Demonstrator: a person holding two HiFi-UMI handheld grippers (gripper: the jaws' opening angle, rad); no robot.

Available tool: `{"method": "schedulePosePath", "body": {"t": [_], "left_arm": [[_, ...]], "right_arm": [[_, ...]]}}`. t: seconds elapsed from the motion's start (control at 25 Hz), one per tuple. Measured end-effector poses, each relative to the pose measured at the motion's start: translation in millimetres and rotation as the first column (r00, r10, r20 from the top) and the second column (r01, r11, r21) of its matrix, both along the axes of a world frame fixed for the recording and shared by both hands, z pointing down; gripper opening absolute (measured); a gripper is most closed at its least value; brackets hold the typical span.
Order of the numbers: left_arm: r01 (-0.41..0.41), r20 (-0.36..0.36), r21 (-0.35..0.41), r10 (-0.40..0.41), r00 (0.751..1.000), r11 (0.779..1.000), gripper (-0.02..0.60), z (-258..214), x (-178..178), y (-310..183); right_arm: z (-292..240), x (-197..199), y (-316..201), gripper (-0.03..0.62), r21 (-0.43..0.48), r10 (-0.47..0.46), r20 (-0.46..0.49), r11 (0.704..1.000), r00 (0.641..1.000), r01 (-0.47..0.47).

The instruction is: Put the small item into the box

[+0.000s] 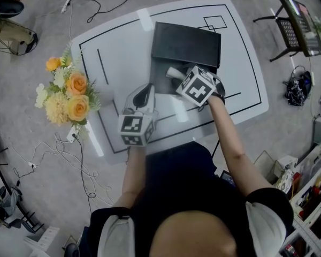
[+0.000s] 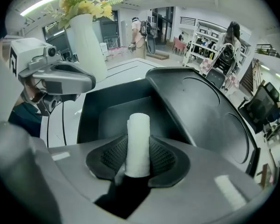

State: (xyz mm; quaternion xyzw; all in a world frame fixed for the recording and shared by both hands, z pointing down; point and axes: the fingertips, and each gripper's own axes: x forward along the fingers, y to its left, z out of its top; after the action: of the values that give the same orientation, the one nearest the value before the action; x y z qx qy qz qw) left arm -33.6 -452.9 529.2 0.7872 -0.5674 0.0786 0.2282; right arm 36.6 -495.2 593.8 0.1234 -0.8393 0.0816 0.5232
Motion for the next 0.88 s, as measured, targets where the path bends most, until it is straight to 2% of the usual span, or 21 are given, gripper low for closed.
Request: {"method": "schedulePosePath", "body": {"t": [0.68,0.88], "left_arm": [[0.004,0.004,-0.001,-0.004,1.0,1.0,0.009,4.8,-5.4,-2.6],[0.001,0.007,0.005,-0.001,1.0,1.0,0.009,0.6,-5.6,-0.5]], "right_arm": [[12.3,0.8,-3.5,0.149,-0.015,0.018,-0.017,1.0,1.0,-0.018],[11.9,5.1,-6.4,0.18,-0.014,0.033,-0.024,0.999,0.999,-0.033]]}}
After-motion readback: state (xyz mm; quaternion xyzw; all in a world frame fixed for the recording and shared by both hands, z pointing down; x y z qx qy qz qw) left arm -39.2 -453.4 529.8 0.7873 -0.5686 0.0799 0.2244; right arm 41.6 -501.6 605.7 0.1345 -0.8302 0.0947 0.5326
